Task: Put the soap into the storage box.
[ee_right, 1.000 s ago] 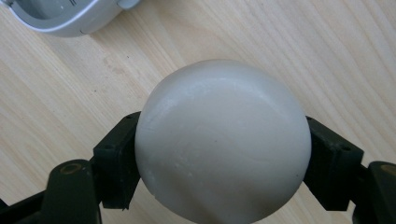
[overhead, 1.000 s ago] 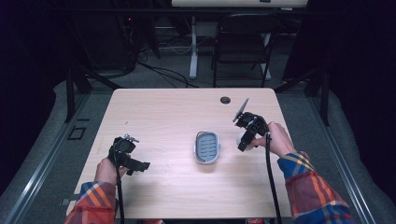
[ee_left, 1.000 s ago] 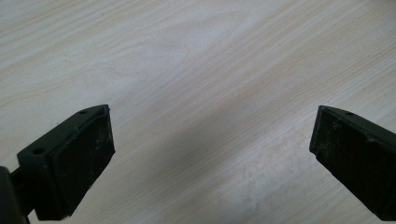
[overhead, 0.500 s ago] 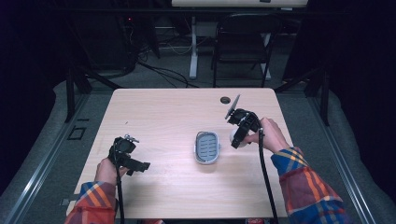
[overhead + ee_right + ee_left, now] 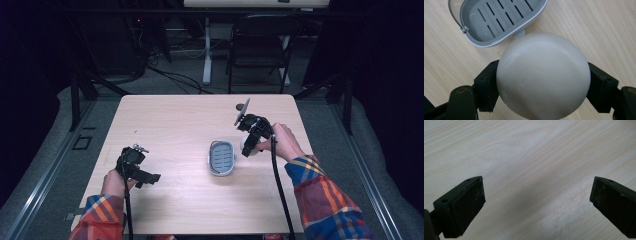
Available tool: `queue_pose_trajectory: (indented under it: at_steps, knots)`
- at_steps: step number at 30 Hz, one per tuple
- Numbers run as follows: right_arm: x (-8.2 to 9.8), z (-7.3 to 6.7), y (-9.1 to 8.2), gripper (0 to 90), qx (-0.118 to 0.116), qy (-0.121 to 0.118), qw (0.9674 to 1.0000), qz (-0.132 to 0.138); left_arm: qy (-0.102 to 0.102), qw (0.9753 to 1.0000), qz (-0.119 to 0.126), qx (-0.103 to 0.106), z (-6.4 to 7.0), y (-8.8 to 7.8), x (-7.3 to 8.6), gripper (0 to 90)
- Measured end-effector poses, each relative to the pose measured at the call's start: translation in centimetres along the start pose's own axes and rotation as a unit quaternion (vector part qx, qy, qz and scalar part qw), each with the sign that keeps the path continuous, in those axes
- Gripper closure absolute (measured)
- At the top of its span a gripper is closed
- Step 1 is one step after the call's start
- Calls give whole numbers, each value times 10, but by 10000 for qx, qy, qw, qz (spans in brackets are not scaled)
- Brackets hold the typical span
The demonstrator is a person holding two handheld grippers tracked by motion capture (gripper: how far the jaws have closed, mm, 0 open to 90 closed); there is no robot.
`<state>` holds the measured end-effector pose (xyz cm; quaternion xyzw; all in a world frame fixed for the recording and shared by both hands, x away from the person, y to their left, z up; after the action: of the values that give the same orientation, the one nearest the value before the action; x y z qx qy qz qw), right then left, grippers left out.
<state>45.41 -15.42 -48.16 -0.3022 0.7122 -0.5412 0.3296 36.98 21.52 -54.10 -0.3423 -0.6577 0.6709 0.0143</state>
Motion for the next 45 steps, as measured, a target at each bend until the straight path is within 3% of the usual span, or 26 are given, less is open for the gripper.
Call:
queue_pose_trajectory:
  at_steps: [21, 45]
  knots:
    - [-28, -15, 2, 240, -50, -250, 9996, -94, -3, 10000, 16, 18, 0, 0, 0, 0]
    - [-66, -32, 33, 240, -282, -576, 9976, -266, -7, 10000, 16, 42, -1, 0, 1, 0]
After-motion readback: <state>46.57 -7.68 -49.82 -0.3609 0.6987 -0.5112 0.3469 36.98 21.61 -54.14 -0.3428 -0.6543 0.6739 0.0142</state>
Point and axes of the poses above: each handheld gripper's, and its own axes: y roughly forward along the jaws, x roughly out of its underside, z roughly to its right, the point moved 3 cm from there along y, roughly forward along the jaws, and after that the axes turned 11 degrees about -x, right-handed, at the moved point
